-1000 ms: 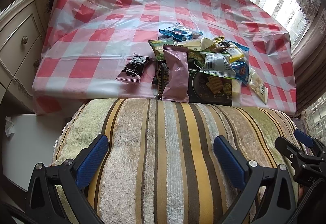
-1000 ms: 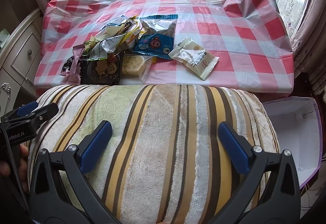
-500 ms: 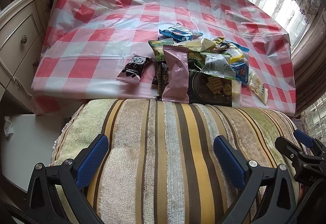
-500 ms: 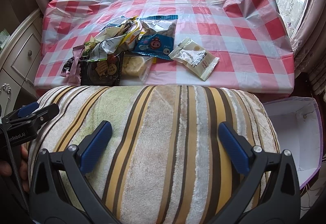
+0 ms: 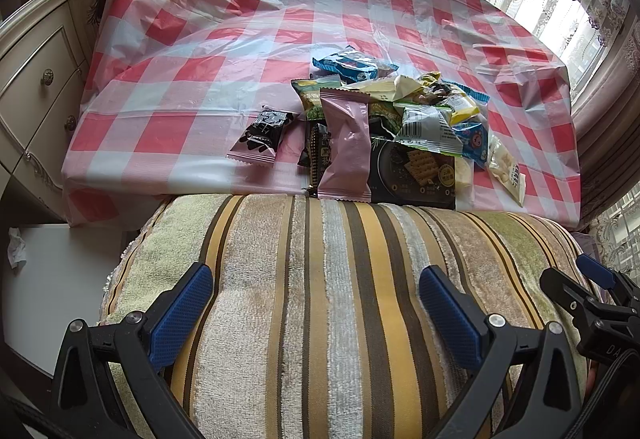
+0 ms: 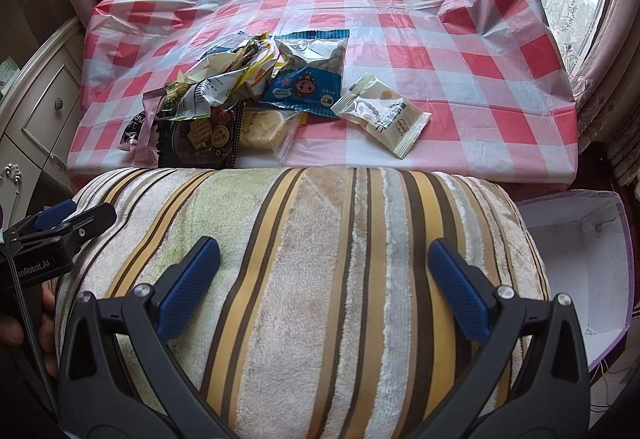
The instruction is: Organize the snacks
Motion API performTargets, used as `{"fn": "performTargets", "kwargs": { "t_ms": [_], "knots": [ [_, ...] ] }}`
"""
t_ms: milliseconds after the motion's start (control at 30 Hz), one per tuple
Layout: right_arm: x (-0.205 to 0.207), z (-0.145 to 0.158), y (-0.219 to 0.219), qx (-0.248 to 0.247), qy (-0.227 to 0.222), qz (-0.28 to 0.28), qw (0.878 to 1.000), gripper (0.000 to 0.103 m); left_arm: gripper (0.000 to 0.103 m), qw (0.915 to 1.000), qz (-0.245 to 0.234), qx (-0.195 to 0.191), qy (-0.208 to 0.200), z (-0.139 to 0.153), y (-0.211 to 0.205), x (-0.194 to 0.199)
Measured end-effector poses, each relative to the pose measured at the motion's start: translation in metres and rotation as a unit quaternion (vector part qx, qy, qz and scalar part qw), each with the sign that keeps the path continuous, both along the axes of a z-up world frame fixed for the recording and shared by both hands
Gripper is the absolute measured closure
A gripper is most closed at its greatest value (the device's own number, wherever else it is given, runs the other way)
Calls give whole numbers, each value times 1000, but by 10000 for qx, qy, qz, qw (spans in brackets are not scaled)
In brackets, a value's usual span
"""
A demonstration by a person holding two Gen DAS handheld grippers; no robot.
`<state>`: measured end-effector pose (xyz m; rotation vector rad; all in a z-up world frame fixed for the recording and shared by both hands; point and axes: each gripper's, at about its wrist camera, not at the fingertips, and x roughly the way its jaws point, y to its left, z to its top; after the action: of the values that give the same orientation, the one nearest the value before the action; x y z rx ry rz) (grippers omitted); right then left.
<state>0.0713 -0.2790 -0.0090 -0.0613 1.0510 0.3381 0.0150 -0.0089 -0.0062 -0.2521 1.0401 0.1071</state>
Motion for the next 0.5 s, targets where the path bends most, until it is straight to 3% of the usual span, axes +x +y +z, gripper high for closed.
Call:
{"fn": "performTargets", "kwargs": {
  "t_ms": [400, 500],
  "knots": [
    [8, 3, -5, 225, 96, 23, 9997, 0, 0, 9999, 134, -43, -31, 1, 10, 9],
    [16, 4, -9, 309, 156, -99, 9994, 0, 8, 9997, 221, -103, -44, 1, 18, 17]
  ]
}}
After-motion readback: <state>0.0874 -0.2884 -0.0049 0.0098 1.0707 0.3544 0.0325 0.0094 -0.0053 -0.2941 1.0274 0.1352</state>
